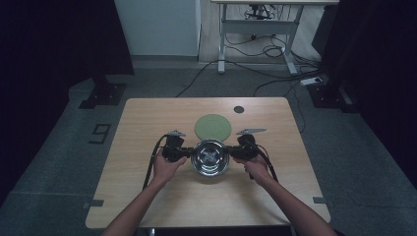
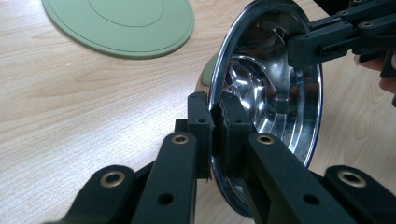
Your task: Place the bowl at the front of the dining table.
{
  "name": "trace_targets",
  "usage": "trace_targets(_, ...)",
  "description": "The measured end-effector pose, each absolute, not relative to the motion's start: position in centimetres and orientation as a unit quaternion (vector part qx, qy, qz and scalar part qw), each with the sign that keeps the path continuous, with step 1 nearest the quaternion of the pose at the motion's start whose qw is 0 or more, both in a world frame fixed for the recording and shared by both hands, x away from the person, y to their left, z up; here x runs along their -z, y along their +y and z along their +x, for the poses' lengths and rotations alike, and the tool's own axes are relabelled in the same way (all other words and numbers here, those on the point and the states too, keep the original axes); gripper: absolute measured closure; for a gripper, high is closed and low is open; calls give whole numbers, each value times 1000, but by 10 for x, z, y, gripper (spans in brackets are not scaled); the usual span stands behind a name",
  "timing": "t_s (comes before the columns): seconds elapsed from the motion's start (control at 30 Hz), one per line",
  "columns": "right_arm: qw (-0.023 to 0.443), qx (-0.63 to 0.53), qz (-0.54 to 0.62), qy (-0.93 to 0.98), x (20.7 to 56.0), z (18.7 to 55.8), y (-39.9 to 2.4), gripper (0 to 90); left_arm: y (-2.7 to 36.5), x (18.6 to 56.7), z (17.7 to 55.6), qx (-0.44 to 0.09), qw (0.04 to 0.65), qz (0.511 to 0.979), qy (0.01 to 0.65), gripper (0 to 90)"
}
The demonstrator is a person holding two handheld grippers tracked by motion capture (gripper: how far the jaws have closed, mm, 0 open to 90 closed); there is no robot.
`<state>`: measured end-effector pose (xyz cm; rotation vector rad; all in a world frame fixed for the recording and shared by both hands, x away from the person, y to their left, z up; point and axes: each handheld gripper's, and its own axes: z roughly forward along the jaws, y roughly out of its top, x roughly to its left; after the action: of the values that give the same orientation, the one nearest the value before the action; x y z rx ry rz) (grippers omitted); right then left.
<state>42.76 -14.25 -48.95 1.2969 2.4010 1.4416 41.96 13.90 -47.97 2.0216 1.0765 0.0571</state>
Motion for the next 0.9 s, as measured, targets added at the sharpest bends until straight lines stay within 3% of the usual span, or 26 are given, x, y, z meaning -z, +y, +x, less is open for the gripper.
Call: trace_targets(0.9, 43, -470, 425, 772, 482, 452, -145, 848, 131, 470, 447, -40, 404, 804, 434, 852)
